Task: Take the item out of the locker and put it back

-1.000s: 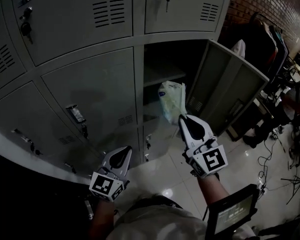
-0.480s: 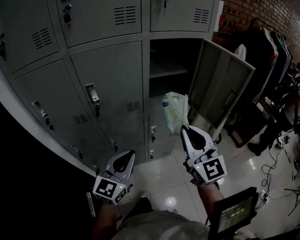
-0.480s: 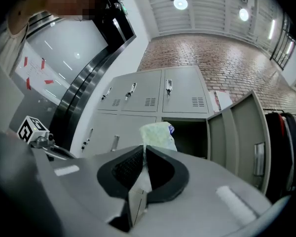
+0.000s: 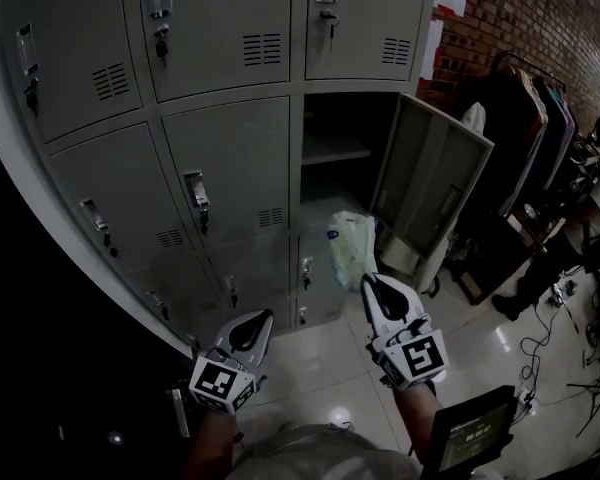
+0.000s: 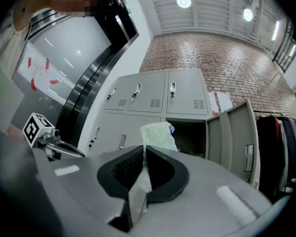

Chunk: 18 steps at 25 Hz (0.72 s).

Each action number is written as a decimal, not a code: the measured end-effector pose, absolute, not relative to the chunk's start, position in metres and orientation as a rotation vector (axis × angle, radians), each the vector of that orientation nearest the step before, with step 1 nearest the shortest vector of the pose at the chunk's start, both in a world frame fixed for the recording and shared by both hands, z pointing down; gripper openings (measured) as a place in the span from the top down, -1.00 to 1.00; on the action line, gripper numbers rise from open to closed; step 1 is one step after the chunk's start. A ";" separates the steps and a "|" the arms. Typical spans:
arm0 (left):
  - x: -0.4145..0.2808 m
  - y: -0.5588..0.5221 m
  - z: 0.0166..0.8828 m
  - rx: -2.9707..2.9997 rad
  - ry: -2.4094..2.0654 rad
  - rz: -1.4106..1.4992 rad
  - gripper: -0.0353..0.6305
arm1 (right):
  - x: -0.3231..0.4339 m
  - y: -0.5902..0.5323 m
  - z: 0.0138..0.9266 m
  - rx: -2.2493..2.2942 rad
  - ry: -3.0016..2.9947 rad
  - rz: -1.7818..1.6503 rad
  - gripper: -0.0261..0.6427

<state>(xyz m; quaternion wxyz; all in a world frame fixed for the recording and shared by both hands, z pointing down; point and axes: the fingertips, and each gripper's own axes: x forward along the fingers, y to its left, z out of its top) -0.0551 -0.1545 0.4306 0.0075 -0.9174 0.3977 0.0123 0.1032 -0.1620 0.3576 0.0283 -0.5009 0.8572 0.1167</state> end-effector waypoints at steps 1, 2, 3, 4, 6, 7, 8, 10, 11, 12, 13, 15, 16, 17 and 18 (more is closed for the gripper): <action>-0.056 -0.154 0.427 -2.865 1.229 0.042 0.89 | 0.102 -0.160 0.360 -1.553 2.648 0.357 0.91; -0.056 -0.153 0.423 -2.857 1.215 0.045 0.89 | 0.100 -0.159 0.362 -1.560 2.651 0.356 0.90; -0.056 -0.152 0.421 -2.849 1.204 0.043 0.89 | 0.099 -0.158 0.363 -1.565 2.653 0.357 0.90; -0.056 -0.152 0.421 -2.844 1.199 0.034 0.89 | 0.098 -0.158 0.365 -1.569 2.654 0.358 0.90; -0.059 -0.154 0.423 -2.842 1.202 0.014 0.89 | 0.094 -0.156 0.366 -1.578 2.659 0.379 0.90; -0.061 -0.155 0.423 -2.841 1.207 0.013 0.88 | 0.092 -0.156 0.367 -1.585 2.666 0.401 0.90; -0.063 -0.156 0.422 -2.839 1.212 0.020 0.88 | 0.089 -0.155 0.367 -1.588 2.675 0.424 0.90; -0.067 -0.157 0.420 -2.836 1.218 0.033 0.88 | 0.083 -0.154 0.366 -1.585 2.687 0.445 0.90; -0.067 -0.156 0.419 -2.834 1.216 0.029 0.88 | 0.081 -0.154 0.366 -1.581 2.688 0.446 0.90; -0.066 -0.155 0.420 -2.831 1.209 0.019 0.88 | 0.079 -0.153 0.365 -1.579 2.688 0.447 0.90; -0.064 -0.154 0.420 -2.828 1.199 0.008 0.88 | 0.079 -0.153 0.364 -1.579 2.686 0.450 0.90; -0.063 -0.154 0.418 -2.820 1.187 0.019 0.88 | 0.079 -0.153 0.361 -1.580 2.678 0.459 0.90; -0.063 -0.153 0.415 -2.819 1.188 0.044 0.88 | 0.079 -0.153 0.360 -1.580 2.676 0.462 0.90; -0.064 -0.153 0.412 -2.825 1.188 0.068 0.88 | 0.079 -0.153 0.358 -1.579 2.675 0.464 0.90; -0.064 -0.153 0.410 -2.835 1.185 0.085 0.88 | 0.079 -0.153 0.357 -1.579 2.674 0.466 0.90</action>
